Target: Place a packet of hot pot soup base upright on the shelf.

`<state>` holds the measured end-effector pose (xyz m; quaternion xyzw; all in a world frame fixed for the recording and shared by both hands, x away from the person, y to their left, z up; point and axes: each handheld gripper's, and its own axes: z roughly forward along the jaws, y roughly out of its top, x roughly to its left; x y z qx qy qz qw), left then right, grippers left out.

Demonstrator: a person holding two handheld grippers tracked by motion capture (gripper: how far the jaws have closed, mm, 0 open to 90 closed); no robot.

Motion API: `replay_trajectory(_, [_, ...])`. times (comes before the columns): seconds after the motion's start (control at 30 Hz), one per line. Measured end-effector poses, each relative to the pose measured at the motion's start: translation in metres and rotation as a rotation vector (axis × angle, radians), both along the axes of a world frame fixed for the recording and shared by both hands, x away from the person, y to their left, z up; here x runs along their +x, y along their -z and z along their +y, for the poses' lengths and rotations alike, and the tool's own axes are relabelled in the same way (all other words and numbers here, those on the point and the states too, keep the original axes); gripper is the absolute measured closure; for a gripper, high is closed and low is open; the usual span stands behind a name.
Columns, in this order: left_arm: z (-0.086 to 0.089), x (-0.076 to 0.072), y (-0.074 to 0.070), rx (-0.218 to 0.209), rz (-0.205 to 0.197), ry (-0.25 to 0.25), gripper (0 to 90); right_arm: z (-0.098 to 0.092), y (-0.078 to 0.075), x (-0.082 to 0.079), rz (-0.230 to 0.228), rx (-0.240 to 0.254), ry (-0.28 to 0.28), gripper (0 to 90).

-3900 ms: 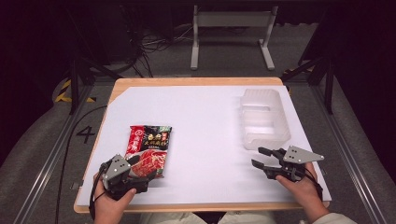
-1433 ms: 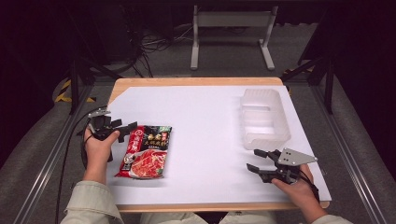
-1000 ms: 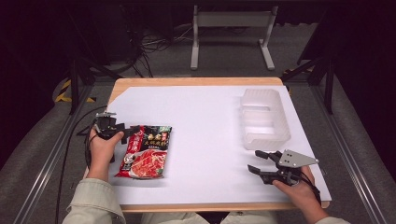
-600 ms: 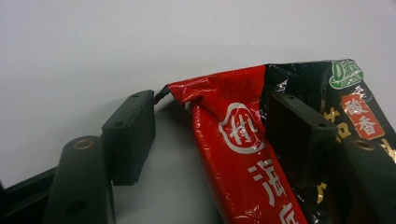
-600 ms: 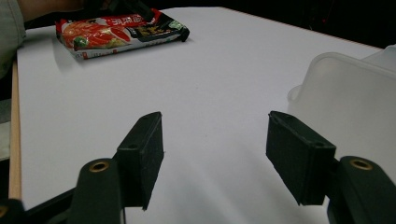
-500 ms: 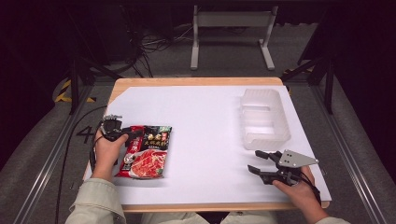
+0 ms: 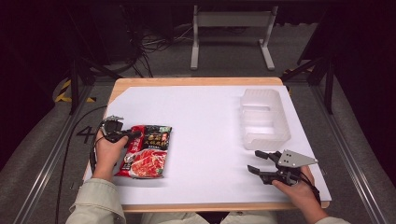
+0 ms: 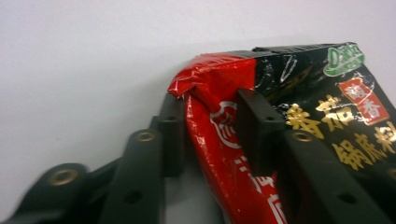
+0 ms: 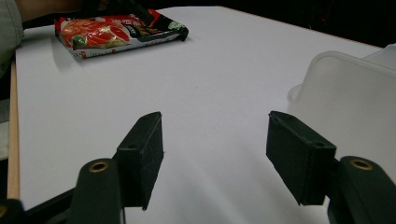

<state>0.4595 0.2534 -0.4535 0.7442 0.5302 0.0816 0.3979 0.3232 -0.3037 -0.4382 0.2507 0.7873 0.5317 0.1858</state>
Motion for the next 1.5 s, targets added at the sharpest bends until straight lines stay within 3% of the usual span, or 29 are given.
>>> replay_trajectory(0.03, [0.0, 0.0, 0.0, -0.001, -0.001, 0.001, 70.4, 0.0, 0.0, 0.0, 0.0, 0.0, 0.001, 36.7])
replay_trajectory(0.17, [0.007, 0.0, 0.003, -0.075, 0.006, -0.006, 78.4, 0.0, 0.0, 0.001, 0.0, 0.0, 0.003, 36.6])
replay_trajectory(0.33, [0.004, -0.001, -0.001, -0.042, 0.001, -0.01, 81.2, 0.0, 0.001, 0.001, 0.002, 0.001, 0.003, 36.7])
replay_trajectory(0.53, [0.004, -0.003, -0.004, -0.066, 0.001, -0.018, 82.6, -0.001, 0.001, 0.001, 0.001, 0.001, 0.005, 36.6])
replay_trajectory(0.8, [0.002, -0.012, -0.02, -0.078, -0.056, -0.02, 84.2, -0.001, 0.001, 0.001, 0.002, -0.001, 0.007, 36.7])
replay_trajectory(0.97, [0.007, -0.018, -0.032, -0.149, -0.079, -0.01, 85.1, 0.0, 0.001, 0.001, 0.002, -0.001, 0.002, 36.7])
replay_trajectory(1.03, [0.006, -0.023, -0.04, -0.163, -0.1, 0.004, 85.8, 0.0, 0.002, 0.001, 0.006, -0.004, 0.004, 36.7])
replay_trajectory(1.2, [-0.002, -0.034, -0.059, -0.141, -0.151, 0.03, 86.6, -0.001, 0.001, 0.001, 0.004, -0.001, 0.002, 36.7])
replay_trajectory(1.5, [-0.008, -0.056, -0.089, -0.19, -0.225, 0.1, 87.3, -0.001, 0.0, 0.0, -0.002, 0.0, -0.001, 36.7])
